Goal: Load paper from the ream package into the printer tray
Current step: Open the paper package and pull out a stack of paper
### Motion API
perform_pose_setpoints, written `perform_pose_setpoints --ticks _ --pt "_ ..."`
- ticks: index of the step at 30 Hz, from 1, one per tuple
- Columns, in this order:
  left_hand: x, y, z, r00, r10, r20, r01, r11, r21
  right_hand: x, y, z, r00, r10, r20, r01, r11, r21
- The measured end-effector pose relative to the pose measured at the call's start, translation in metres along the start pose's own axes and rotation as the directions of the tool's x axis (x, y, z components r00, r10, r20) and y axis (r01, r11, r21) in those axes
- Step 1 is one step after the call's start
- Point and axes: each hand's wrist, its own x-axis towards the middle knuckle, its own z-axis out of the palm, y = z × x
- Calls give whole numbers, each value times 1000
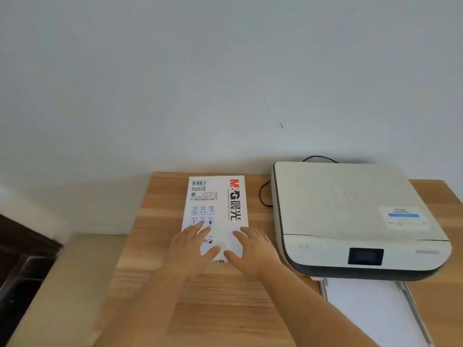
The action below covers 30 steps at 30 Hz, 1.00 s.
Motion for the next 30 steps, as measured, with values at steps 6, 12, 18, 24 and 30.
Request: perform_pose_setpoints --ticks 6,12,18,24,30 --pt "3 -7 9 999 -50 23 50 999 -13 15 0 12 1000 -16 5 16 1000 -15" --pt "8 -24 20 997 -52 60 54 998 -29 27 -10 25 1000 9 25 -7 999 -47" --pt "13 -36 24 996 -42 76 45 998 -42 36 -17 39 995 96 16 -96 995 -36" --pt "9 -45 28 996 -14 84 17 999 -35 43 -24 47 986 160 -47 -163 984 -65" --pt "4 -48 30 994 -27 109 28 1000 -5 53 -27 52 982 166 -93 -174 980 -94"
